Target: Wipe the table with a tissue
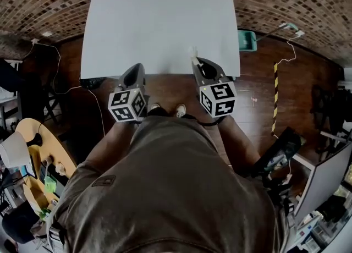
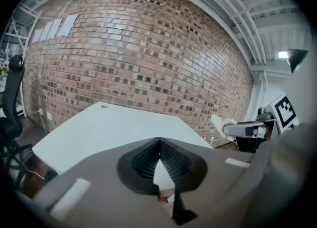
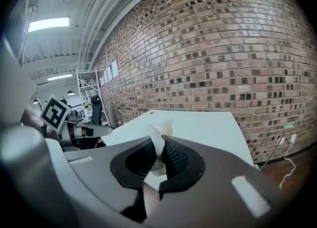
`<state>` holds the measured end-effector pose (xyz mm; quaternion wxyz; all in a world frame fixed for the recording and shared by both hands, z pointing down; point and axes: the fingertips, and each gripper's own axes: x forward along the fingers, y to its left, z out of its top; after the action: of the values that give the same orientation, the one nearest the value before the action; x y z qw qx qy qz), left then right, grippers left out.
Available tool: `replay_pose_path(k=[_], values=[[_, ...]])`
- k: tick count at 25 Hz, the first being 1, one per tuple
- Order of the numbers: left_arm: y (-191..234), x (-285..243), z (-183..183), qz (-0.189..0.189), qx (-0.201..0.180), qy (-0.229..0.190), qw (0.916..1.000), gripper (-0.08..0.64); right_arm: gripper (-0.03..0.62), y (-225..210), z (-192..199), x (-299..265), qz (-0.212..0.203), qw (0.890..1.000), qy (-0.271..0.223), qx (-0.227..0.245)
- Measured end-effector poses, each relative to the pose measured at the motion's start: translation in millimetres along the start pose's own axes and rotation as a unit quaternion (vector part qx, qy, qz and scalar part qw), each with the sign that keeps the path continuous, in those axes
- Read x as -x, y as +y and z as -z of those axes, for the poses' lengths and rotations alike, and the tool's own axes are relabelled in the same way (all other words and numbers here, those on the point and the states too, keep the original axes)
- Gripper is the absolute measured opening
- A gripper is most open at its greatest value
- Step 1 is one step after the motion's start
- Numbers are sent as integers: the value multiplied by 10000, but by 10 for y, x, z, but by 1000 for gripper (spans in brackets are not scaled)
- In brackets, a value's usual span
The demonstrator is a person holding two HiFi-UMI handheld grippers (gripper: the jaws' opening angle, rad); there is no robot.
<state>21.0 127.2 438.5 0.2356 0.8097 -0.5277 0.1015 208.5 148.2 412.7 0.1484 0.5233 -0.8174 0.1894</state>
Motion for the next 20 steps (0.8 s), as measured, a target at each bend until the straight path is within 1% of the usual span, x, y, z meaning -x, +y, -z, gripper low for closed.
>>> replay_pose_path(k=[6,10,20], values=[[-170,48,-124,264,-161,-134,9994,2,37,63,-47,215,139,9998,-156,-35],[-176,112,-98,359,-195,-111,9991,2,37,163,-80,234,172,9996,-211,40],[-49,216,-114,308,-129,-92,9994,2,37,319,-156,225,151,9995,-261,101]])
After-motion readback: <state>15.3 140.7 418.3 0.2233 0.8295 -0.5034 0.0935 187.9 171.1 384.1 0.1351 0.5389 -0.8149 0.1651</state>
